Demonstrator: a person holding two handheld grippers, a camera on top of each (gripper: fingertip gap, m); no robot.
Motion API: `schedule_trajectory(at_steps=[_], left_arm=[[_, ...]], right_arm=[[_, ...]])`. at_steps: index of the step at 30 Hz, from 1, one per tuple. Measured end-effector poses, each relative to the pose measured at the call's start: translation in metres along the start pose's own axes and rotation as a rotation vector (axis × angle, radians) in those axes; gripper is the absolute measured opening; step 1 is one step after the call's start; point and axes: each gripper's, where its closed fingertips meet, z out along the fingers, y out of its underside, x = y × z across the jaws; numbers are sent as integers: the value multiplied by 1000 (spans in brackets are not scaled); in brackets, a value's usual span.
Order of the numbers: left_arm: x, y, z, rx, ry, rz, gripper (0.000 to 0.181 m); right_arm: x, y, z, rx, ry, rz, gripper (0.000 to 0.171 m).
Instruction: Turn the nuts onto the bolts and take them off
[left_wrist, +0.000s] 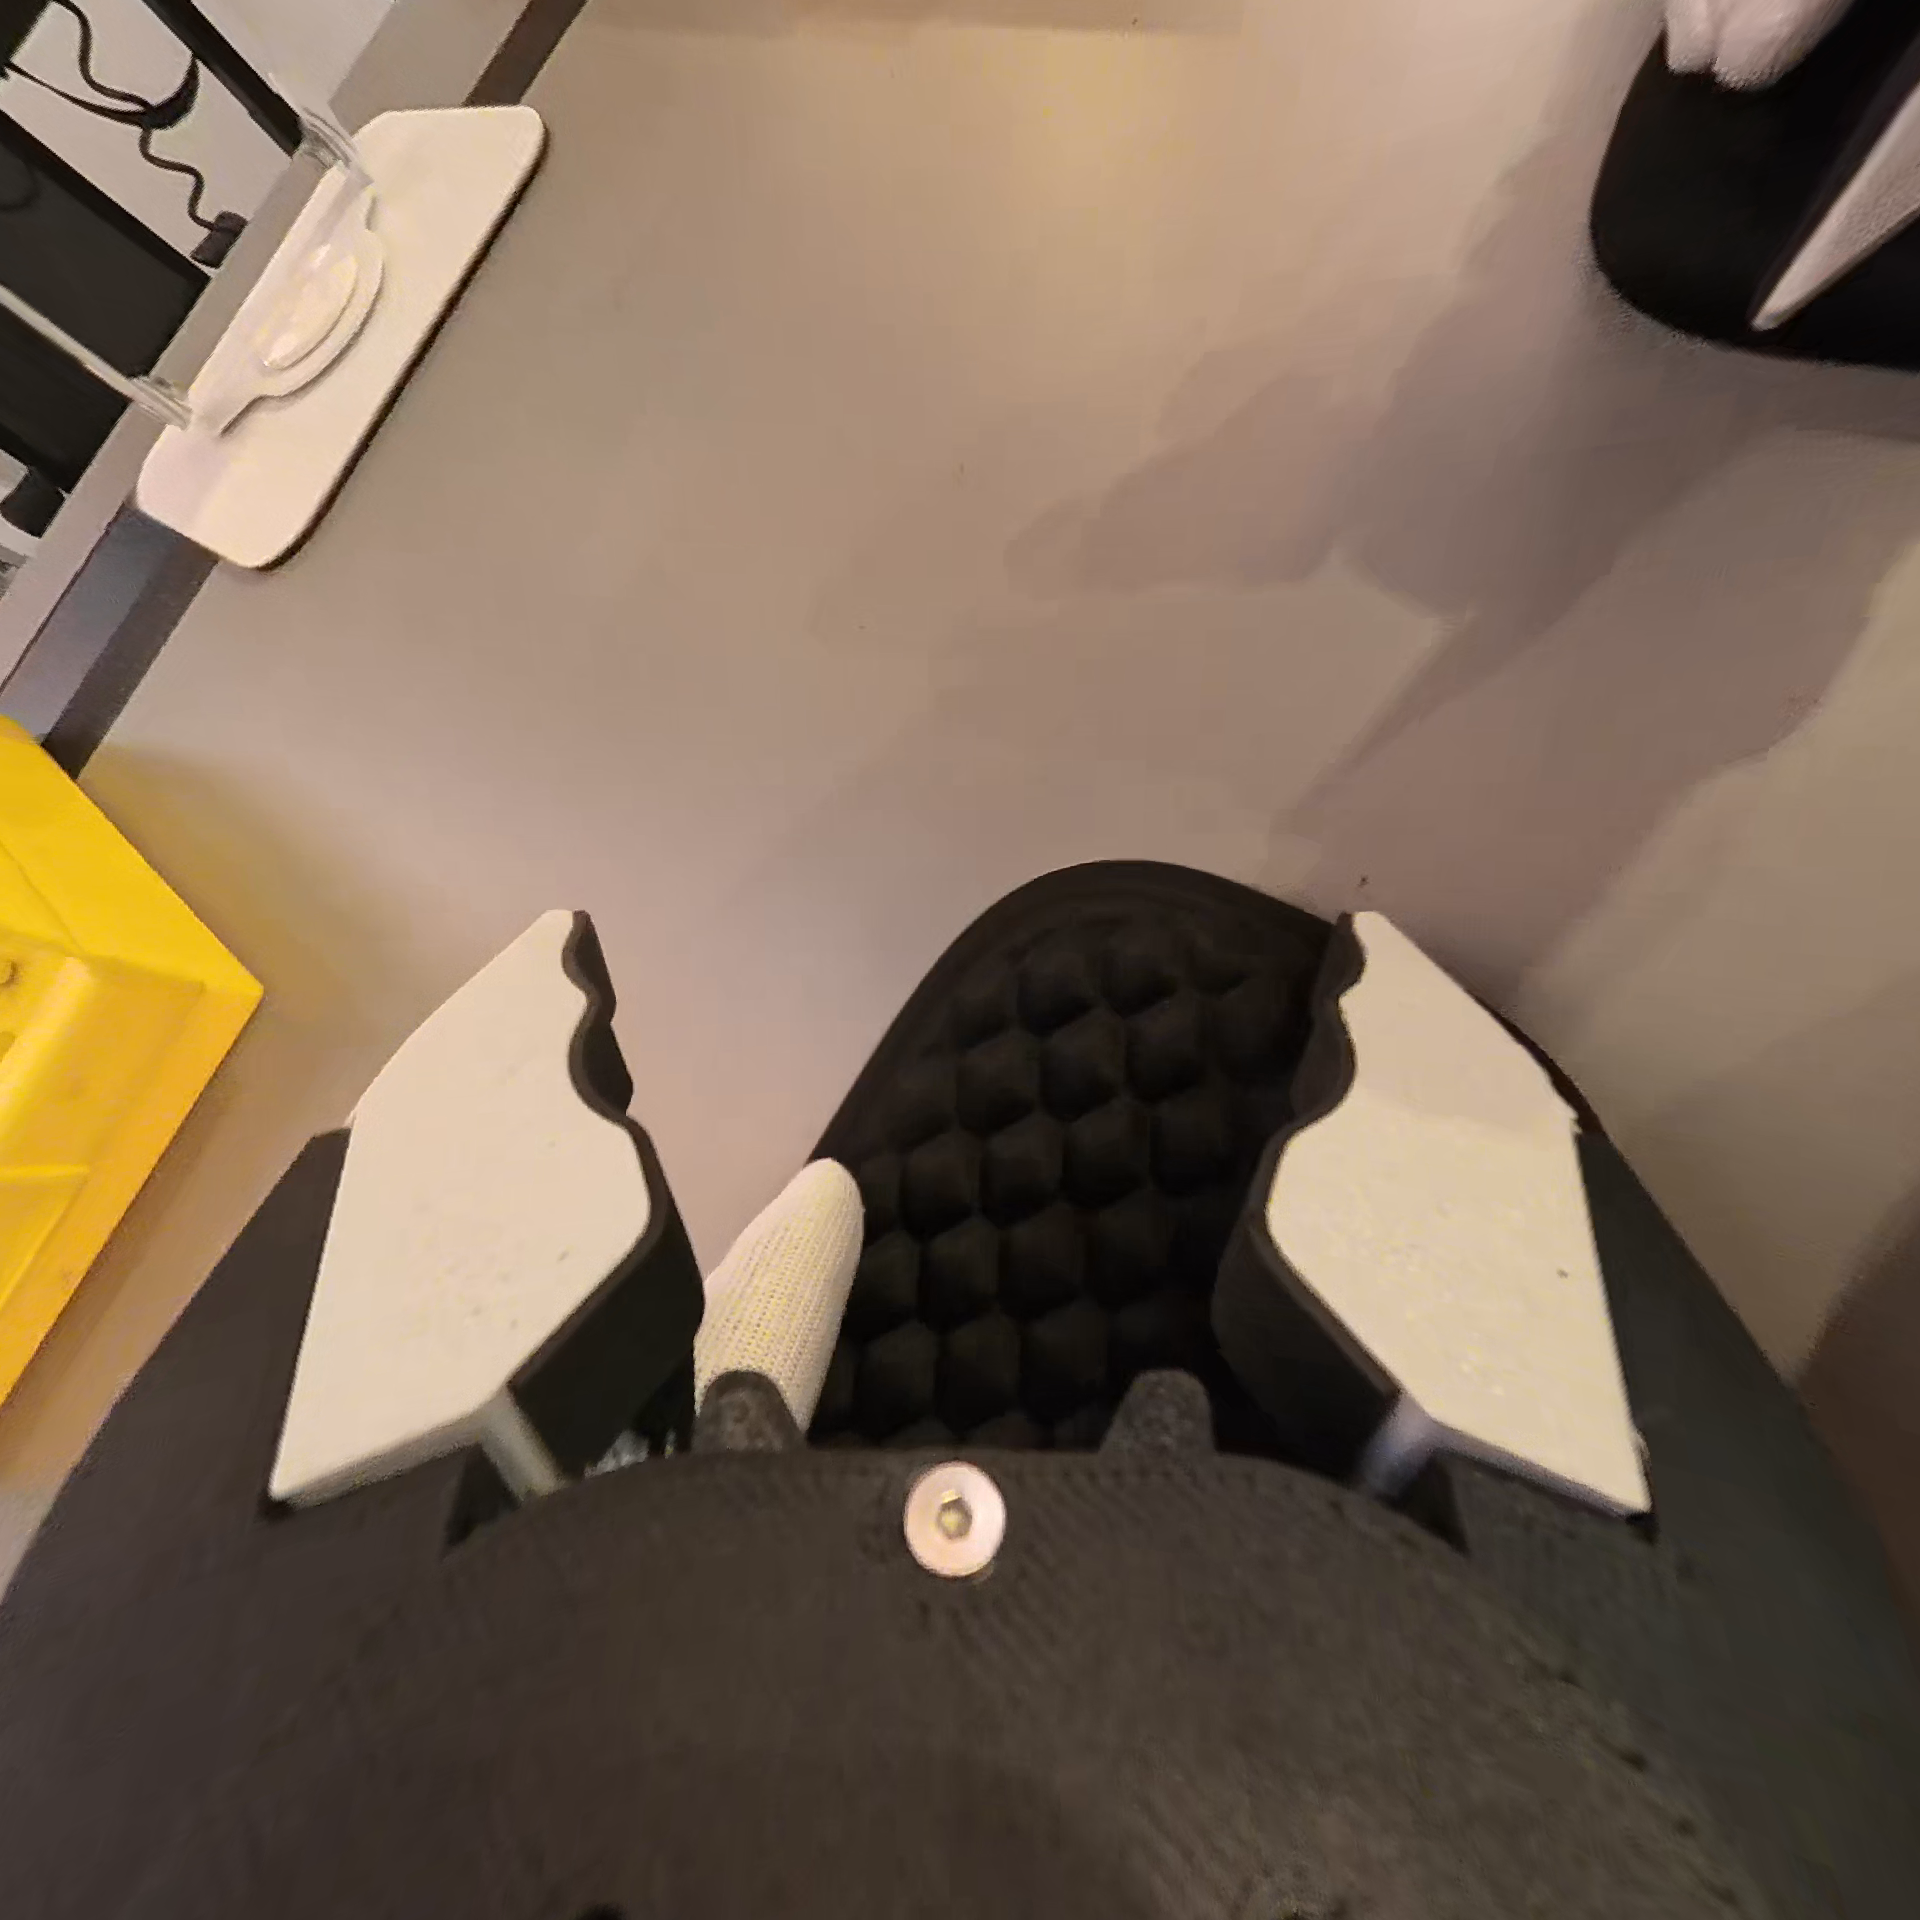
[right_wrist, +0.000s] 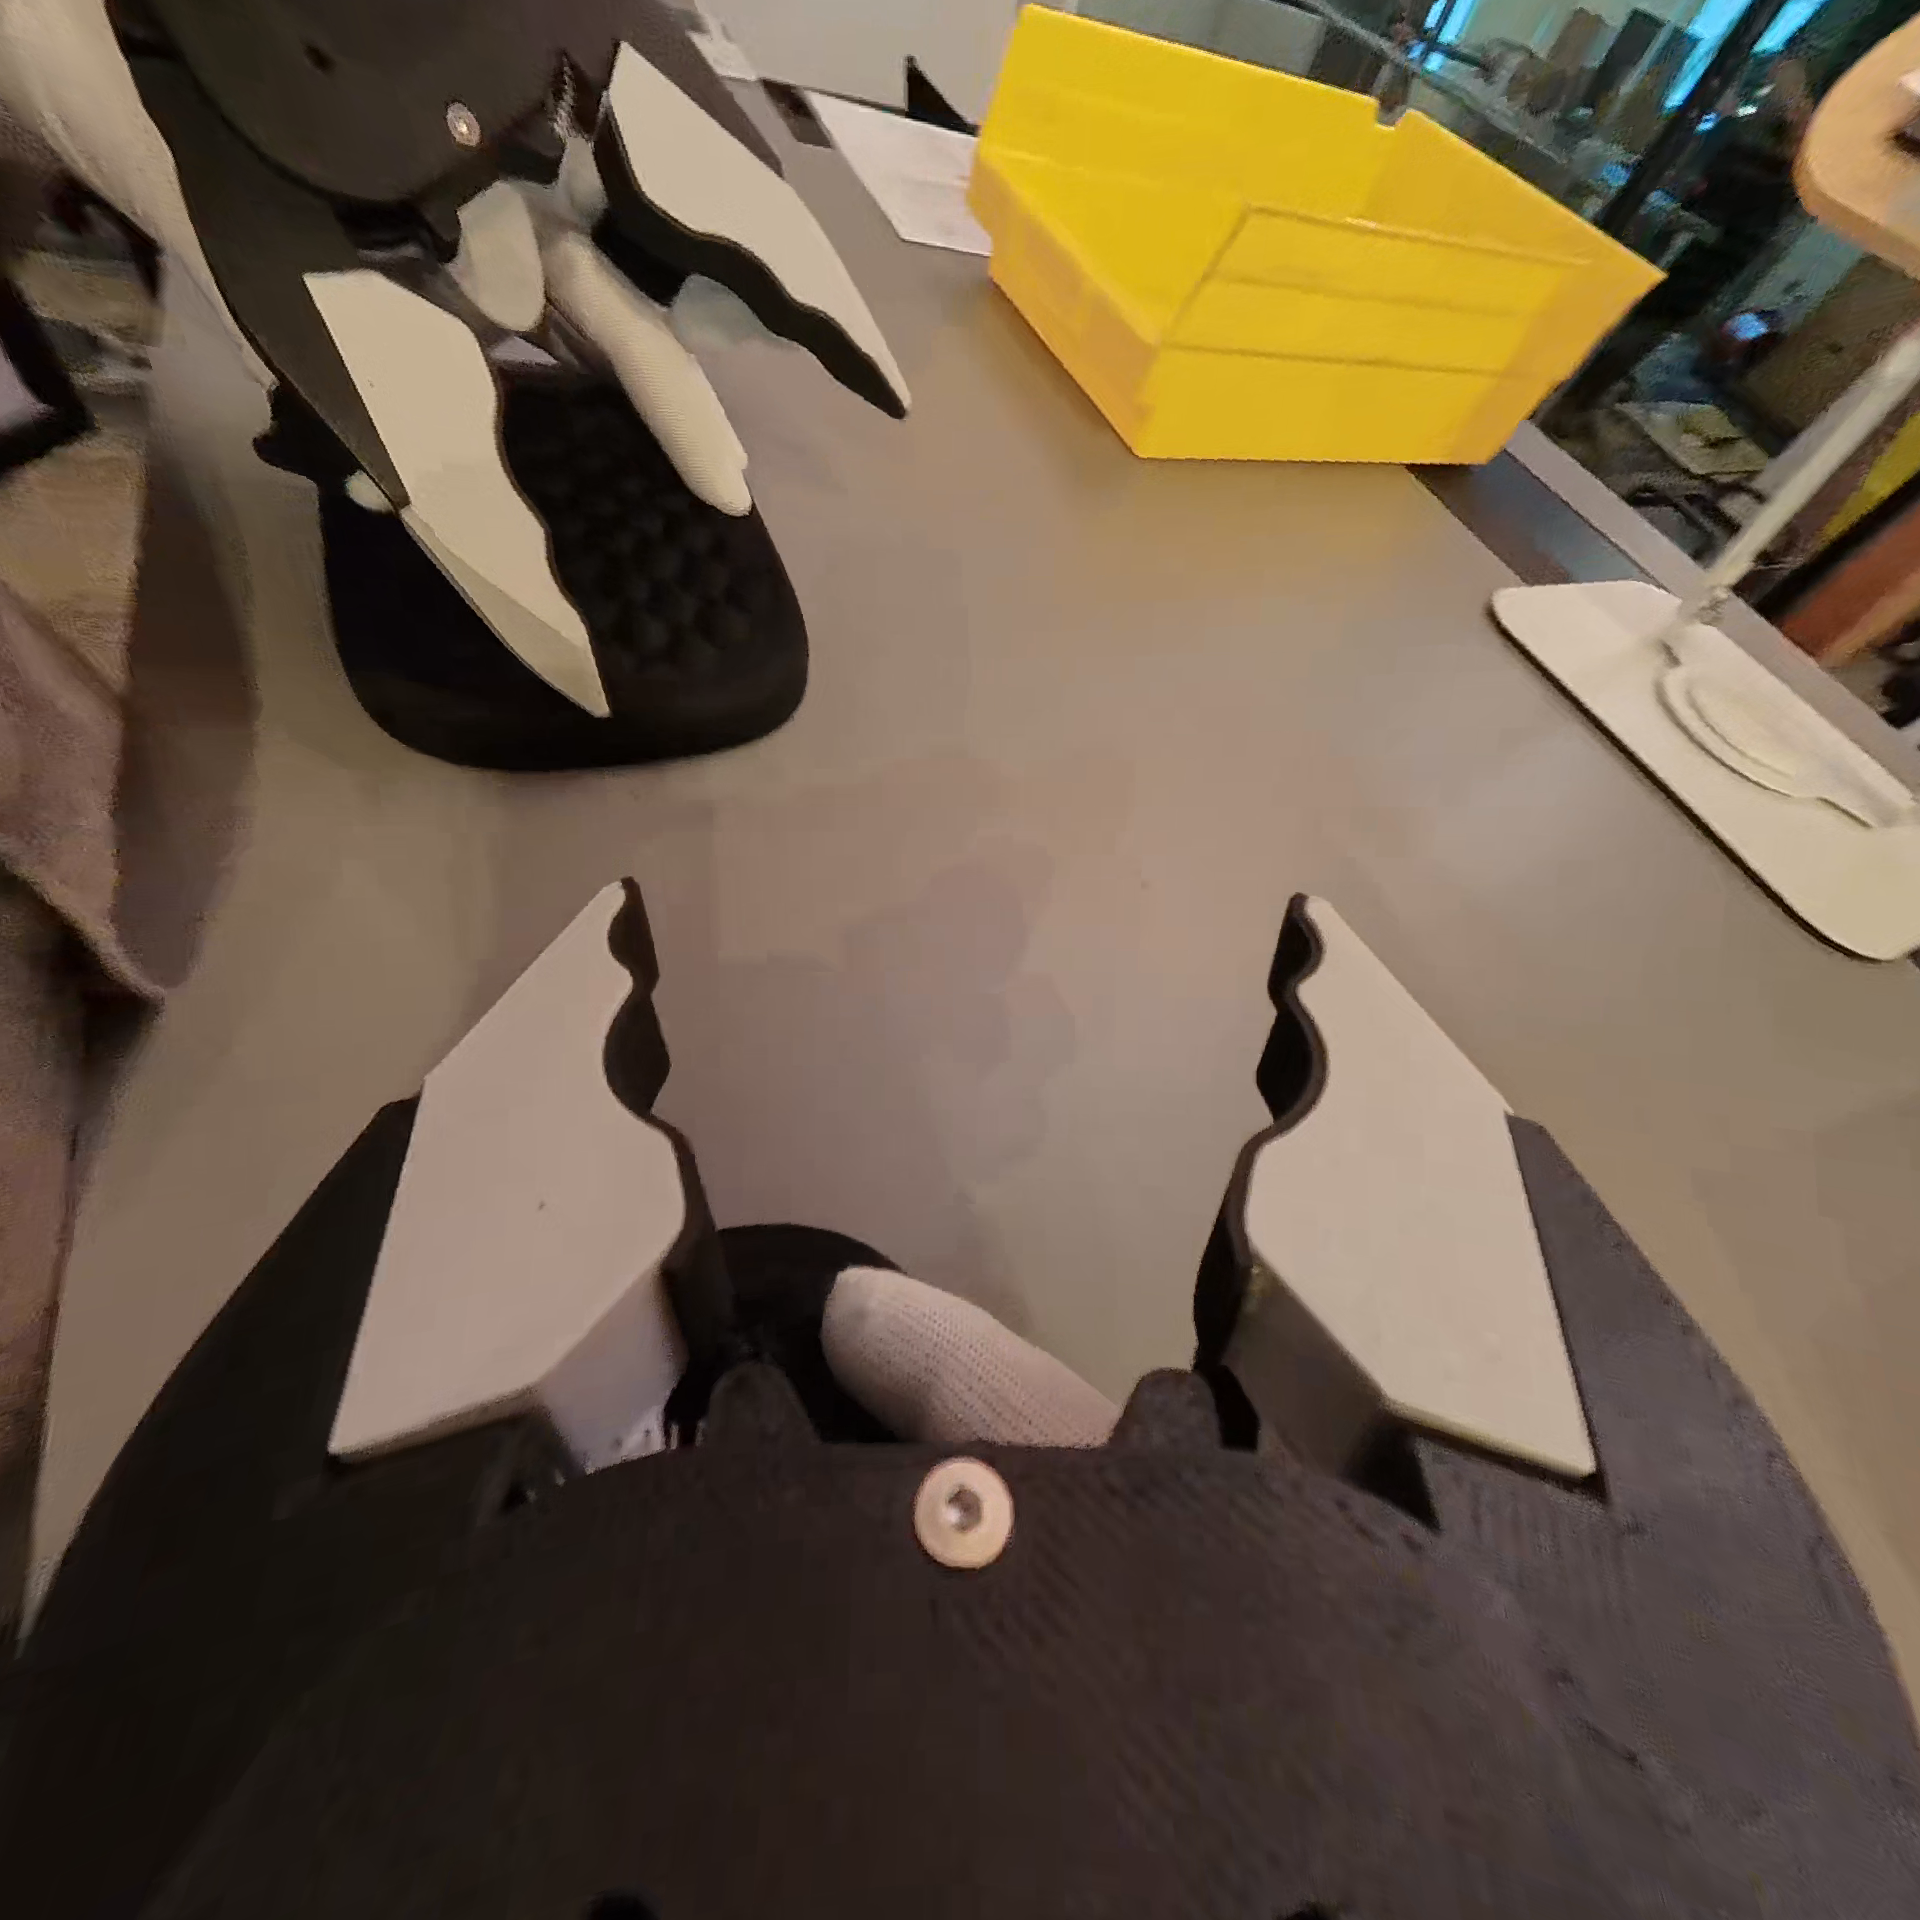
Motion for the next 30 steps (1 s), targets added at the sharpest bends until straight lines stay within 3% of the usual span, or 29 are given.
schedule_trajectory(at_steps=[4,7,13,15,19,22,26,30], left_arm=[[-27,-16,-15,90,-59,-58,128],[-94,-48,-33,195,-243,-97,125],[-227,-147,-62,493,-552,-181,121],[-275,-173,-91,704,-753,-159,110],[-347,-179,-112,957,-789,-470,107],[-350,-180,-102,1084,-882,-517,99],[-324,-182,-38,991,-918,-403,94],[-333,-162,-21,876,-996,-311,91]], right_arm=[[57,-61,-14,209,124,26,108],[121,-126,-32,362,238,46,108],[237,-245,-76,726,437,166,103],[265,-266,-88,893,446,261,98],[300,-269,-94,1094,473,371,91],[313,-246,-86,1148,492,391,88],[321,-221,-66,1101,493,359,86],[319,-211,-38,977,497,276,85]])
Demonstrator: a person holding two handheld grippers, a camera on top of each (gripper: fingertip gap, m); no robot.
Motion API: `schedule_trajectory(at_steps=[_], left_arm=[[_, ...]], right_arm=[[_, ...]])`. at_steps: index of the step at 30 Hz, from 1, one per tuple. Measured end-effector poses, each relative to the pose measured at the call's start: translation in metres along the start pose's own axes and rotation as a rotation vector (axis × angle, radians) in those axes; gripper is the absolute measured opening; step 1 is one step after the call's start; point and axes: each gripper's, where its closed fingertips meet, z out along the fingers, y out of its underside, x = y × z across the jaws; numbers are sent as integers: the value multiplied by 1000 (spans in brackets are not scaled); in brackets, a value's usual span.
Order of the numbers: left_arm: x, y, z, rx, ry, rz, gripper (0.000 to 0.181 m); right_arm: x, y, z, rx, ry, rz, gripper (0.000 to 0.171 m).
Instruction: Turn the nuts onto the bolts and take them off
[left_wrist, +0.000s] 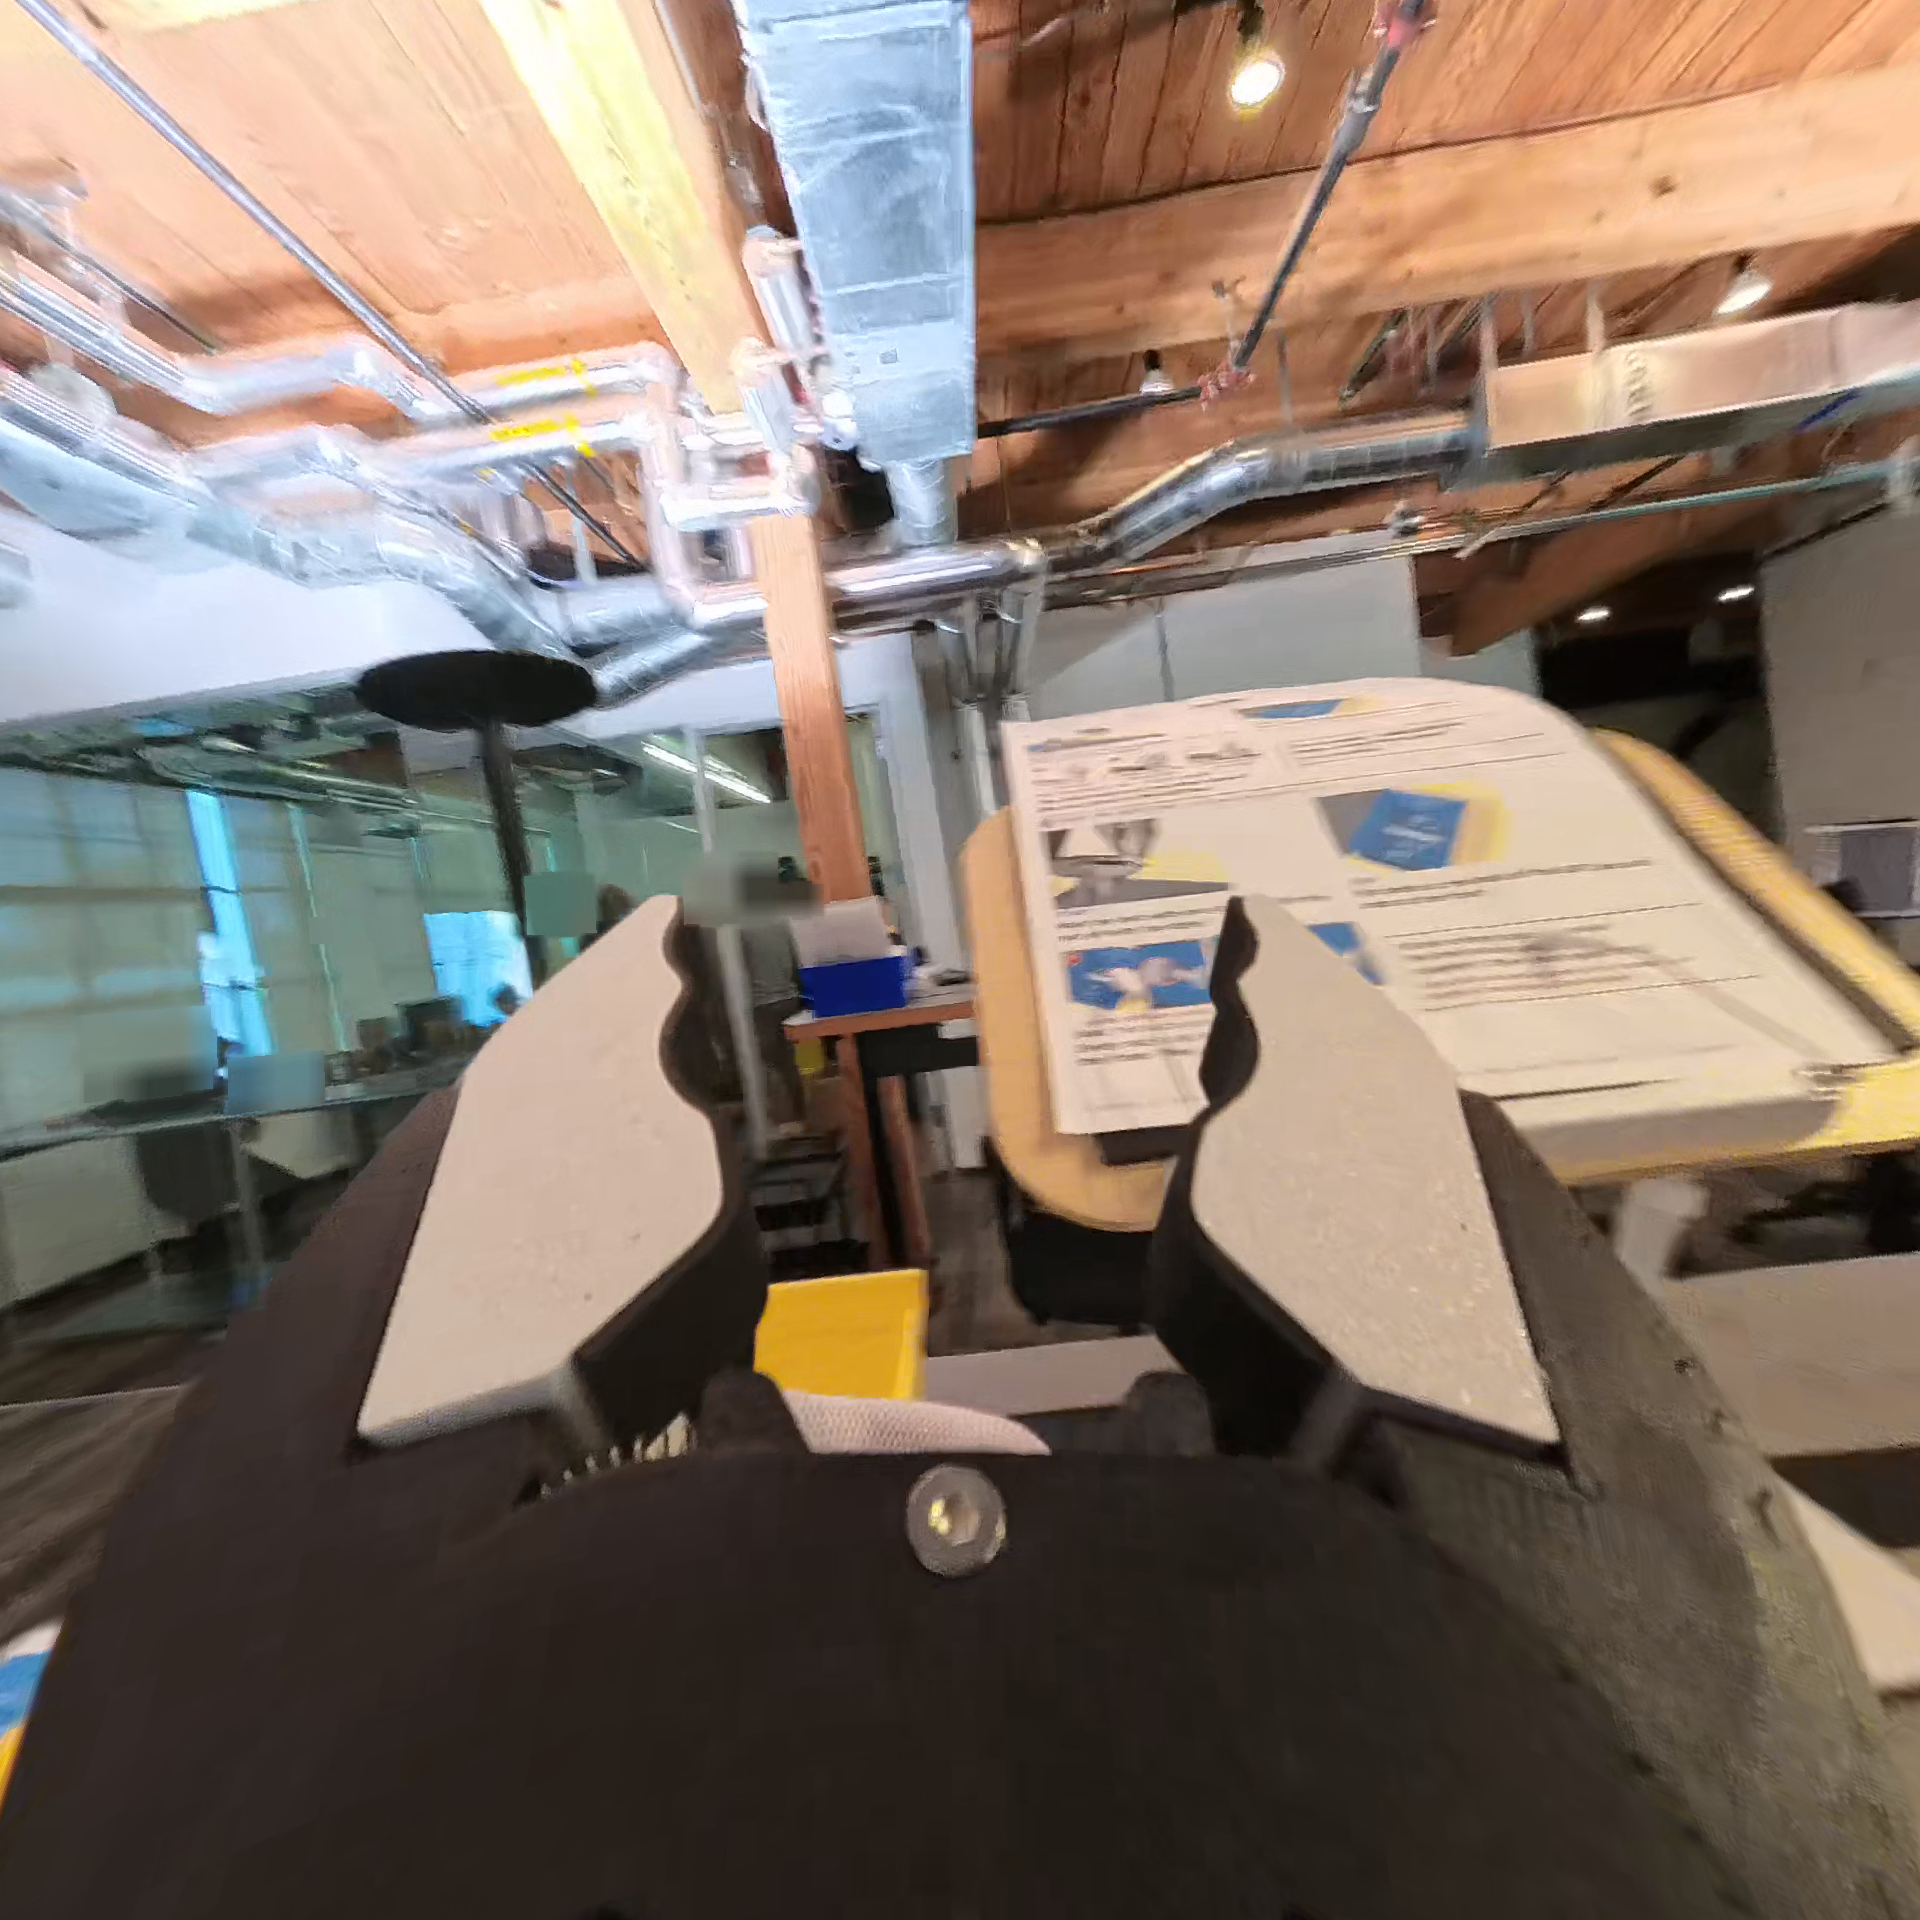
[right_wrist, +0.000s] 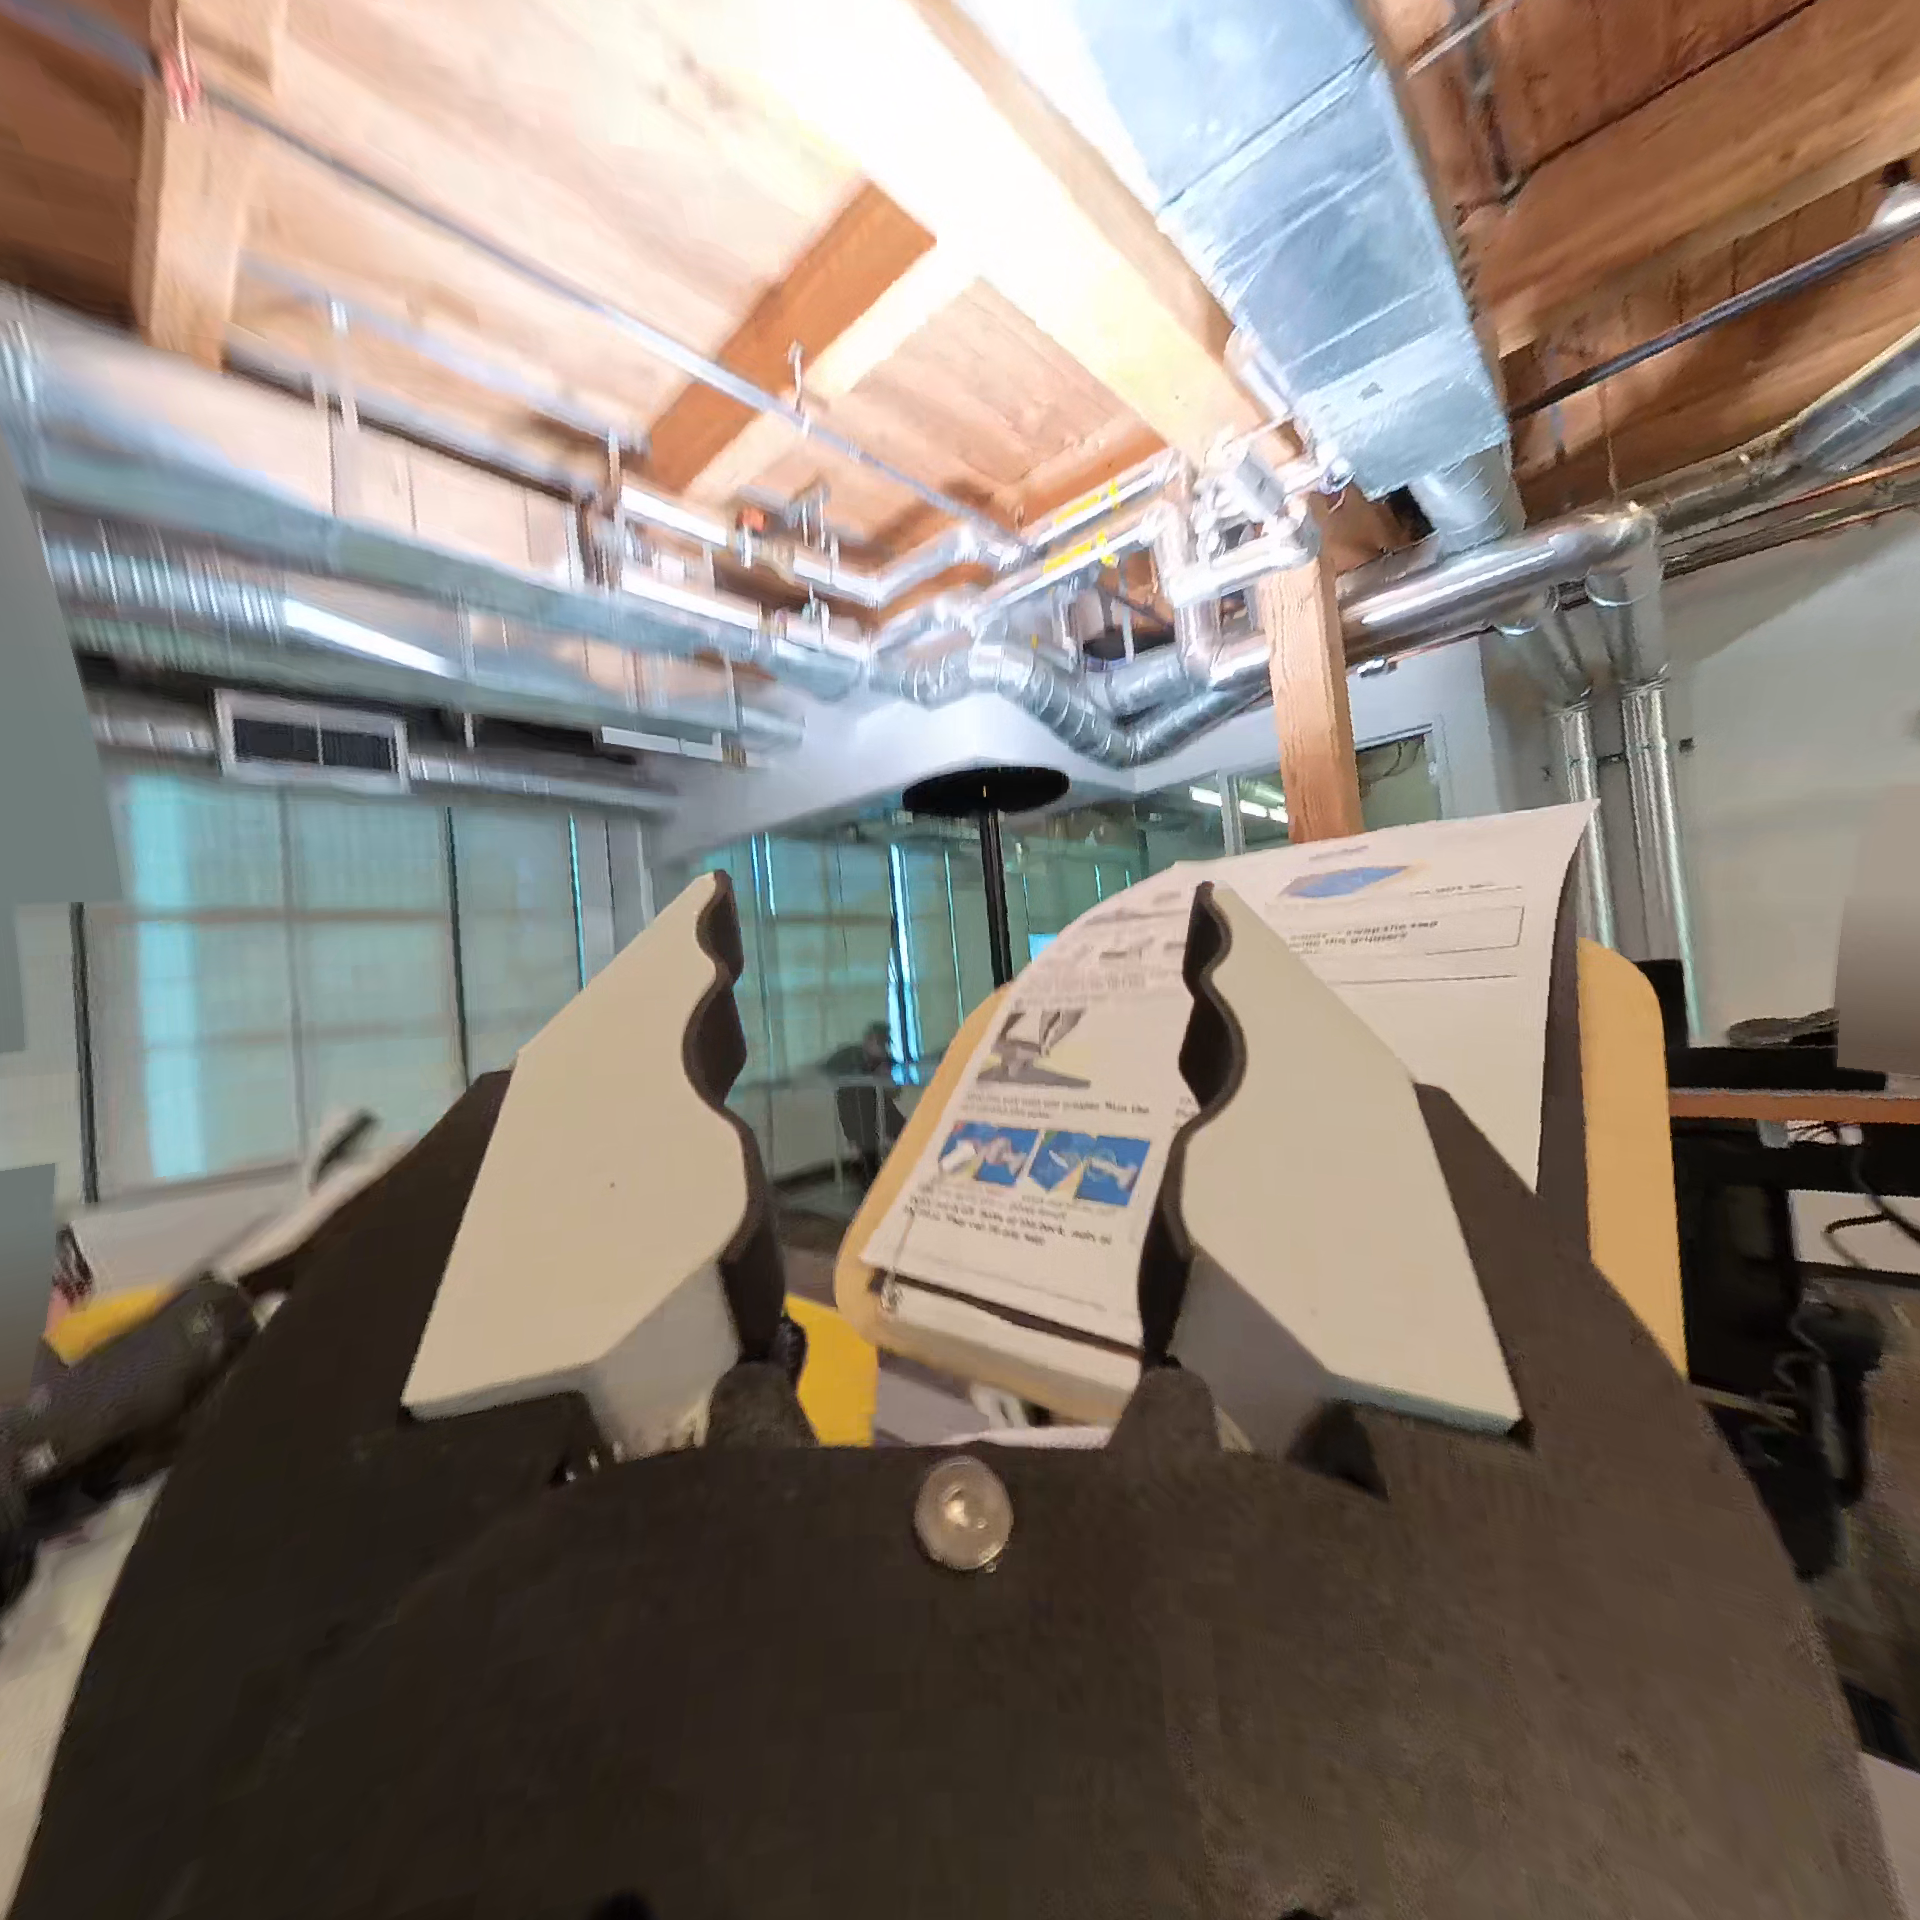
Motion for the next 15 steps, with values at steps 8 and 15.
schedule_trajectory(at_steps=[8,15], left_arm=[[-81,12,42,-268,-39,133,84],[-90,113,31,-637,-85,123,77]], right_arm=[[5,33,-1,-168,-8,-204,79],[2,64,-5,-302,-67,-243,59]])
